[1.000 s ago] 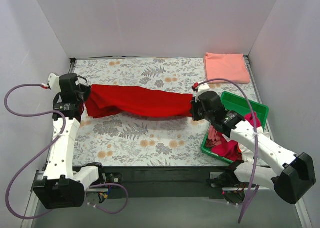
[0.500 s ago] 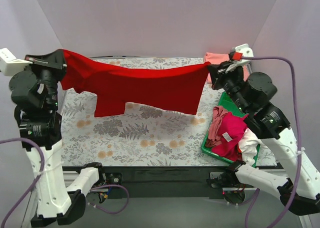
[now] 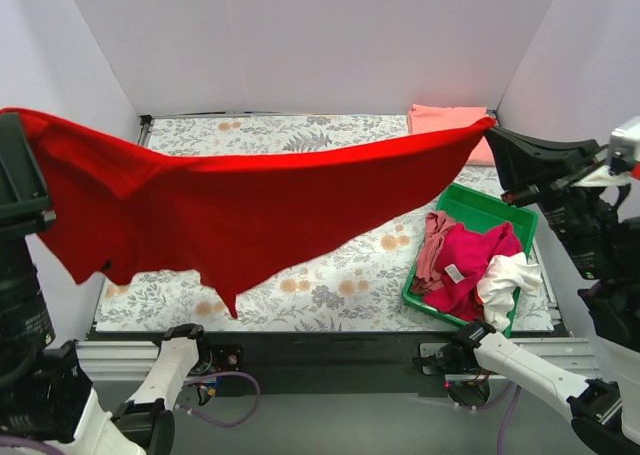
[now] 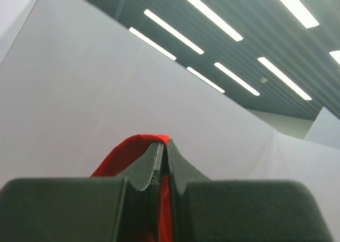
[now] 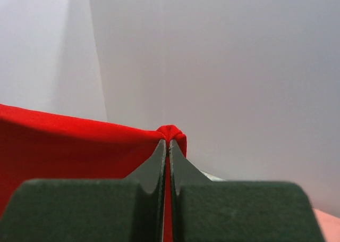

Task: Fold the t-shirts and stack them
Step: Flatten the tshirt out

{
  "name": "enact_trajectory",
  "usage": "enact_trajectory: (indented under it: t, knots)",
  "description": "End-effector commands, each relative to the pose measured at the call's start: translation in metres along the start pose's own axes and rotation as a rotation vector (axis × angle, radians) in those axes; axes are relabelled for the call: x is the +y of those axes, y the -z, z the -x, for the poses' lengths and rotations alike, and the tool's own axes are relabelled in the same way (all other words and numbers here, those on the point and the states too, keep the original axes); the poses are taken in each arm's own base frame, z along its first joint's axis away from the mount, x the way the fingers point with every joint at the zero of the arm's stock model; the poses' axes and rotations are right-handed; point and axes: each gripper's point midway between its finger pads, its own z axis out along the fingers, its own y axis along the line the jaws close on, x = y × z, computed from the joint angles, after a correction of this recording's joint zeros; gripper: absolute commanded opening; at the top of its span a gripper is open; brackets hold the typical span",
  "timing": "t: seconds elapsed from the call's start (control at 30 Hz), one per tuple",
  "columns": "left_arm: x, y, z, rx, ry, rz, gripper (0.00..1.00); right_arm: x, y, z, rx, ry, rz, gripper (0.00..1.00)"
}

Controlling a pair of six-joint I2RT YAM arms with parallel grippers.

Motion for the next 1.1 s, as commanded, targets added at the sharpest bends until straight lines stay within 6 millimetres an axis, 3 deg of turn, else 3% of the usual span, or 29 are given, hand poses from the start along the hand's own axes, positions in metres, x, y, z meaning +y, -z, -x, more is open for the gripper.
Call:
enact_trajectory:
  t: [0.0, 0.1, 0.2, 0.3, 0.4, 0.43, 0.47, 0.57, 0.6, 0.67, 0.7, 0.73, 0.77, 0.8, 0.83, 0.9, 0.93, 0.97, 1.0, 1.03, 1.07]
  knots:
    - [-0.019, -0.002, 0.012, -0.037, -0.042, -0.090, 0.00, 0.010, 0.013, 0.024, -0.060, -0.005, 0.062, 0.01]
    - [-0.023, -0.006, 0.011, -0.037, -0.033, -0.112, 0.00, 0.008, 0.016, 0.029, -0.072, -0.002, 0.055, 0.01]
    - [-0.014, -0.019, -0.003, -0.015, -0.037, -0.099, 0.00, -0.004, 0.006, 0.017, -0.038, 0.017, -0.013, 0.01]
    - [0.011, -0.039, -0.032, 0.037, -0.045, -0.046, 0.00, -0.018, -0.010, -0.003, 0.012, 0.039, -0.099, 0.01]
    - [0.044, -0.059, -0.079, 0.110, -0.058, -0.004, 0.00, -0.032, -0.033, -0.035, 0.086, 0.064, -0.187, 0.01]
    - [0.049, -0.063, -0.094, 0.141, -0.059, -0.017, 0.00, -0.043, -0.045, -0.055, 0.136, 0.083, -0.258, 0.01]
    - [0.075, -0.073, -0.128, 0.198, -0.053, 0.025, 0.00, -0.048, -0.051, -0.067, 0.162, 0.097, -0.289, 0.01]
    - [0.117, -0.089, -0.183, 0.286, -0.016, 0.103, 0.00, -0.063, -0.079, -0.120, 0.262, 0.157, -0.375, 0.01]
    - [0.154, -0.093, -0.228, 0.360, -0.018, 0.179, 0.00, -0.066, -0.086, -0.134, 0.286, 0.168, -0.387, 0.01]
    - [0.192, -0.099, -0.260, 0.380, -0.035, 0.267, 0.00, -0.078, -0.106, -0.183, 0.369, 0.160, -0.410, 0.01]
    - [0.227, -0.098, -0.304, 0.463, -0.040, 0.330, 0.00, -0.083, -0.112, -0.202, 0.401, 0.146, -0.405, 0.01]
    - [0.241, -0.096, -0.325, 0.502, -0.040, 0.345, 0.00, -0.082, -0.125, -0.239, 0.468, 0.119, -0.340, 0.01]
    - [0.253, -0.099, -0.347, 0.529, -0.046, 0.327, 0.00, -0.103, -0.128, -0.260, 0.496, 0.102, -0.363, 0.01]
    - [0.283, -0.088, -0.396, 0.632, -0.038, 0.346, 0.01, -0.109, -0.133, -0.280, 0.519, 0.051, -0.360, 0.01]
    - [0.295, -0.092, -0.418, 0.648, -0.033, 0.329, 0.03, -0.120, -0.139, -0.323, 0.594, 0.016, -0.329, 0.01]
    - [0.318, -0.084, -0.467, 0.752, 0.000, 0.328, 0.06, -0.128, -0.155, -0.358, 0.620, -0.018, -0.290, 0.01]
    - [0.348, -0.078, -0.512, 0.834, 0.012, 0.363, 0.06, -0.139, -0.159, -0.407, 0.703, -0.046, -0.275, 0.01]
    - [0.358, -0.075, -0.531, 0.873, 0.022, 0.360, 0.09, -0.146, -0.163, -0.429, 0.736, -0.061, -0.273, 0.01]
    - [0.371, -0.073, -0.552, 0.908, 0.029, 0.366, 0.18, -0.157, -0.184, -0.426, 0.705, -0.060, -0.273, 0.01]
    - [0.395, -0.069, -0.581, 0.951, 0.033, 0.406, 0.28, -0.167, -0.184, -0.474, 0.778, -0.099, -0.240, 0.01]
    - [0.406, -0.067, -0.597, 0.984, 0.038, 0.426, 0.36, -0.173, -0.190, -0.487, 0.788, -0.117, -0.236, 0.11]
